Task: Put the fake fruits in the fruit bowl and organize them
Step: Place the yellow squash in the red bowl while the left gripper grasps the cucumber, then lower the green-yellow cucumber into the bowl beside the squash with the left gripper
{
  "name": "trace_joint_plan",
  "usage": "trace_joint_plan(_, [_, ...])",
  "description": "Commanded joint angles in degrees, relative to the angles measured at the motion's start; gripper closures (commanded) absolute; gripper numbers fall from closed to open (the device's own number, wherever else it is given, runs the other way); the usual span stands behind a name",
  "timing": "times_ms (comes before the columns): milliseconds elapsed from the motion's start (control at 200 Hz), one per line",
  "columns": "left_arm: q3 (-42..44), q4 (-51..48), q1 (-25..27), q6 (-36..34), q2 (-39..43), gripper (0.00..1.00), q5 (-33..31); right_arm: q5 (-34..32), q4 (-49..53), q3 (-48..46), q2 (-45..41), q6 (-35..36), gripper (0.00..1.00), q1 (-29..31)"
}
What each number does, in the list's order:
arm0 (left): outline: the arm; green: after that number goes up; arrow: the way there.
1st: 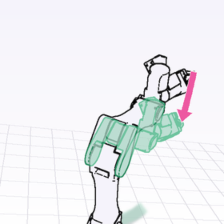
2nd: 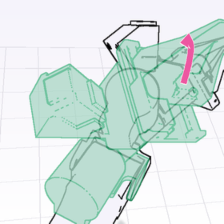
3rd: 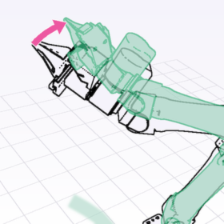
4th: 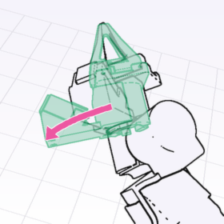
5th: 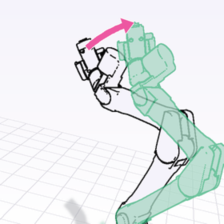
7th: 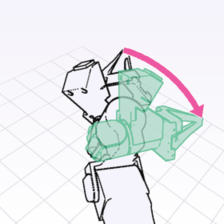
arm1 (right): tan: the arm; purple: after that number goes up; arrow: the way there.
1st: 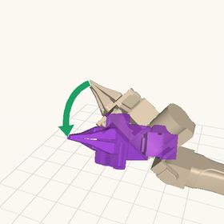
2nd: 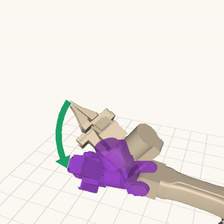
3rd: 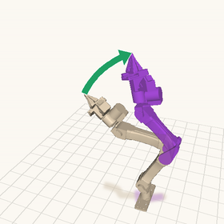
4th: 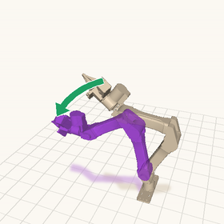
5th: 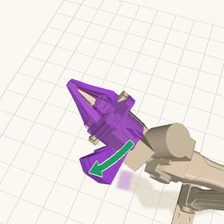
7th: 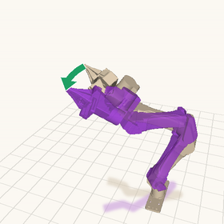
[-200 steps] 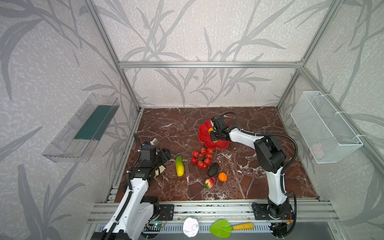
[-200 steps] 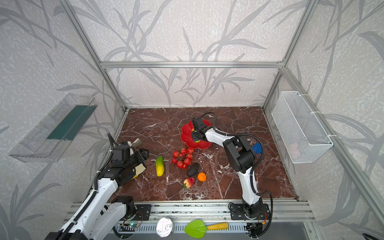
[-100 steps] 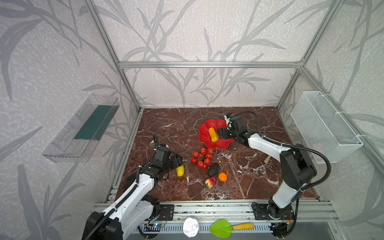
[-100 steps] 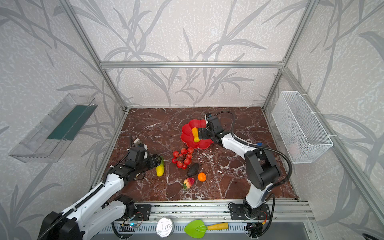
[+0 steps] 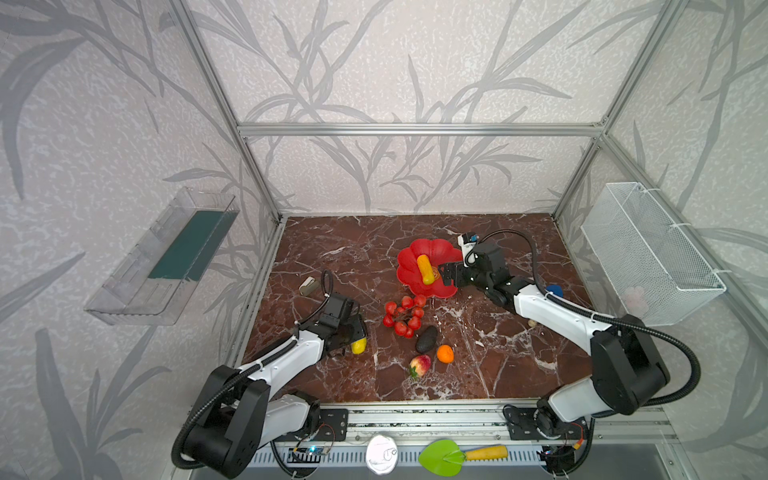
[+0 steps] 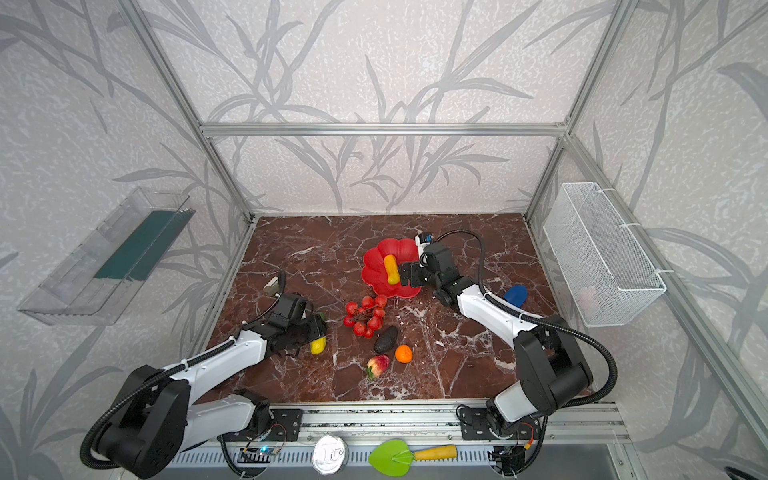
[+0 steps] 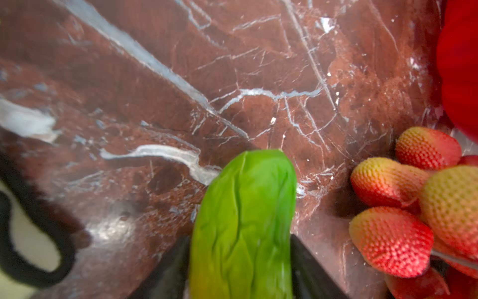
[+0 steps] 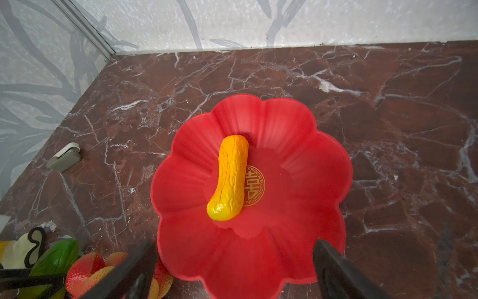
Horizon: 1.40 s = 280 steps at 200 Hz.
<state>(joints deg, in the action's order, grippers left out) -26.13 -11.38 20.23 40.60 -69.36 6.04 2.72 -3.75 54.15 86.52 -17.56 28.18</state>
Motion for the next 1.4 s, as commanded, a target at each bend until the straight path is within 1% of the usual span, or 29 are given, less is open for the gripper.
trace_joint_plan(0, [-1.44, 0.99, 0.32, 0.37, -1.04, 0.49, -0.32, 0.32, 0.35, -0.24, -1.45, -0.37, 0.06, -0.11])
trace_joint_plan(90, [-2.34, 1.05, 0.43, 0.19, -0.23, 0.55, -0.22, 0.13, -0.10, -1.01, -1.53, -0.56, 0.06, -0.15])
trace_joint_plan(220, [-5.17, -0.28, 0.43, -0.89, 1.82, 0.56, -1.29, 0.09, 0.03, -1.42, -1.52, -0.63, 0.06, -0.54])
trace_joint_plan(305, [-9.30, -2.03, 0.43, -2.81, 2.07, 0.56, -2.00, 0.10, 0.37, -1.59, -1.74, -0.32, 0.06, -1.00])
trace_joint_plan(410, [-16.17, -3.09, 0.42, -6.01, -0.17, 0.56, -1.66, -0.68, 2.08, -1.66, -3.01, 0.61, 0.06, -1.71])
trace_joint_plan(515, [-22.70, -1.23, 0.43, -8.70, -5.02, 0.56, -1.15, -1.28, 3.15, -3.00, -5.21, 1.35, 0.06, -2.41])
trace_joint_plan(610, [-29.91, -1.15, 0.46, -10.54, -11.46, 0.56, 0.69, -2.04, 3.90, -4.75, -7.63, 1.69, 0.06, -2.70])
trace_joint_plan(705, [-37.38, -0.83, 0.86, -11.73, -19.60, 0.56, 3.61, -2.78, 4.53, -6.88, -10.09, 1.66, 0.06, -2.79])
trace_joint_plan(765, [-42.95, -2.29, 1.34, -11.83, -25.31, 0.56, 5.50, -3.11, 4.56, -8.35, -11.37, 1.49, 0.06, -2.88])
trace_joint_plan(905, [-52.99, -3.61, 3.25, -10.81, -36.65, 0.56, 6.63, -3.34, 5.65, -10.06, -13.36, 1.39, 0.06, -2.99])
trace_joint_plan(1110, [-61.22, -6.00, 5.91, -9.94, -46.64, 0.56, 5.14, -3.51, 6.49, -12.28, -15.94, 1.59, 0.06, -3.05])
trace_joint_plan(1270, [-64.20, -6.11, 7.05, -8.26, -50.80, 0.54, 5.36, -3.60, 6.81, -13.16, -16.30, 1.74, 0.05, -3.14])
trace_joint_plan(1325, [-65.35, -6.67, 7.36, -7.97, -51.84, 0.51, 5.47, -3.54, 6.87, -13.39, -16.38, 1.74, 0.05, -3.14])
trace_joint_plan(1395, [-66.88, -7.98, 7.67, -7.85, -52.95, 0.42, 5.58, -3.43, 6.69, -13.64, -16.38, 1.55, 0.05, -3.16])
